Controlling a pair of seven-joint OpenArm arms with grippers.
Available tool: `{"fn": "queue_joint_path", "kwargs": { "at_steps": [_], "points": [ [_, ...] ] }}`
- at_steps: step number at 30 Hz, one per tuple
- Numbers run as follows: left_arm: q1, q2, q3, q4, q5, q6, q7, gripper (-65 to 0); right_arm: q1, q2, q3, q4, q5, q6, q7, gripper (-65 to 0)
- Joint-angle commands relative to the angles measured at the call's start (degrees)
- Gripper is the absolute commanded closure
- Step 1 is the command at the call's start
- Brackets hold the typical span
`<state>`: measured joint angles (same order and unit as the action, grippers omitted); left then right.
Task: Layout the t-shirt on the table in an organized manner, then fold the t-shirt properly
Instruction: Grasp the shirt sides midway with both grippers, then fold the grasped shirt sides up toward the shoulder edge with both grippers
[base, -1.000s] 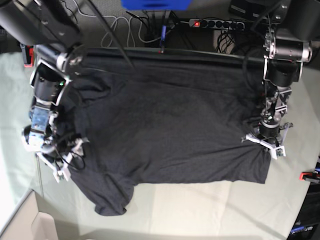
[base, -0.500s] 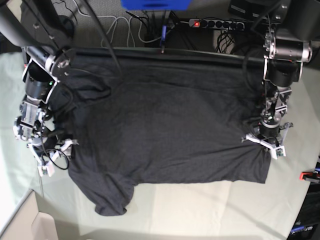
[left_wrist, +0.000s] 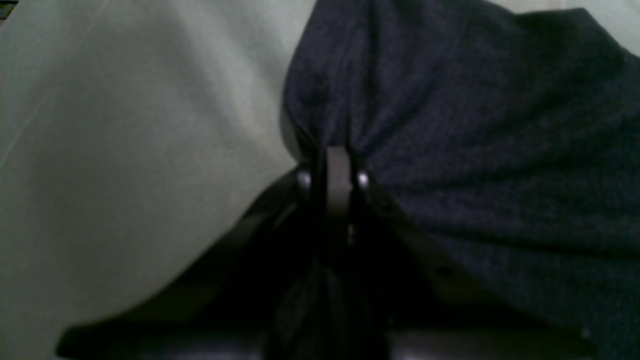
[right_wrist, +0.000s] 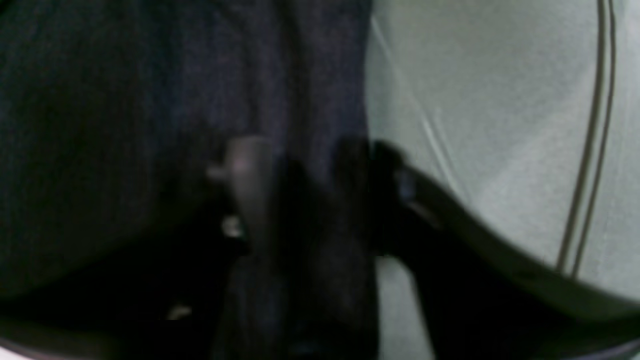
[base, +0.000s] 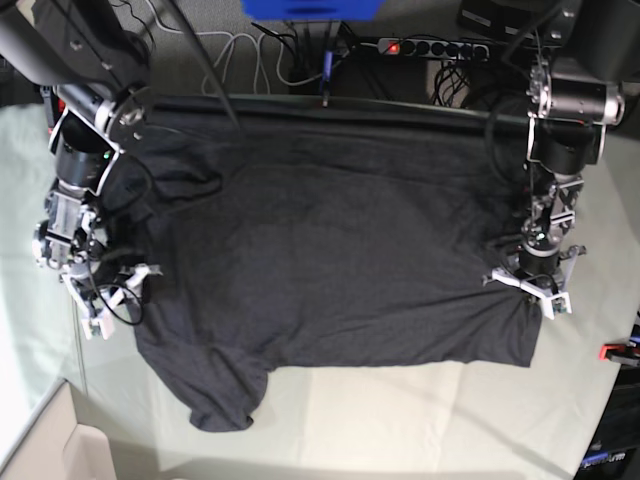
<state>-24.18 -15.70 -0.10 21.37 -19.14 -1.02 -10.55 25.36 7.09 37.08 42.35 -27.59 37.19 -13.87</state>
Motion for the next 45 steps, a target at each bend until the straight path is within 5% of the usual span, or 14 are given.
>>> {"fn": "queue_joint_path", "kwargs": {
  "at_steps": [1,5,13,32,38,45],
  "points": [
    [-0.7,-0.6,0.1,0.0,0.1,0.7,1.7,-0.2,1.3,0.6,0.0,0.8,0.9,-0.3,1.3,-18.0],
    [-0.7,-0.8,0.1,0.0,0.1,0.7,1.6,-0.2,1.5,0.6,0.1,0.8,0.9,-0.3,1.3,0.0],
    [-0.7,-1.0,-0.2,3.5,-0.3,0.7,1.5,-0.2,1.3,0.9,1.5,2.5,0.9,2.8,1.1,0.0],
    [10.0,-1.1,-0.5,28.3,-0.4,1.2,2.1,-0.2,-7.4,-4.8,6.1,23.0,1.1,2.8,0.9,0.0],
    [13.5,-0.6,-8.0,32.0,-0.4,1.0,2.1,-0.2,-11.3,-5.0,5.9,27.8,8.2,2.8,0.6,0.0],
    [15.3,-0.8,-8.6,32.7,-0.4,0.8,2.1,-0.2,-15.0,-5.5,5.9,31.6,9.4,2.8,0.6,0.0]
  ]
}}
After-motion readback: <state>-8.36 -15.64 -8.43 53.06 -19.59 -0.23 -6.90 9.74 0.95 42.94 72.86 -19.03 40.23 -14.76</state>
